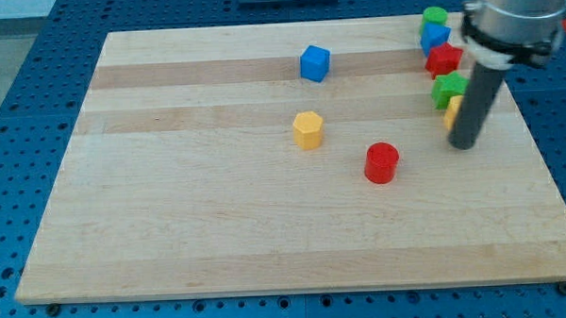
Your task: Move the yellow heart near to the hexagon
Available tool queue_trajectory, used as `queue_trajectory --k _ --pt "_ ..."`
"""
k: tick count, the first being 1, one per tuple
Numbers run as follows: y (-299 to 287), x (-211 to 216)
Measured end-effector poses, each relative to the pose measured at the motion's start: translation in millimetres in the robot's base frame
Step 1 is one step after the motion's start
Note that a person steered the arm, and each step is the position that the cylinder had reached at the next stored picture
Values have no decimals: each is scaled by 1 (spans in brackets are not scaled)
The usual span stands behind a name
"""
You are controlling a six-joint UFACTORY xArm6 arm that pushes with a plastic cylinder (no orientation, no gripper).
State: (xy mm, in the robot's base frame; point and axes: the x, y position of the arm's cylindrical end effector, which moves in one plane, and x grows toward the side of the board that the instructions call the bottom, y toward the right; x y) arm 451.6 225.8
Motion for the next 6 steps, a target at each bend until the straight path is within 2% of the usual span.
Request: queue_trajectory --k 1,3,6 --pt "25 -14" --pt "14 -46" --pt "-86 -47"
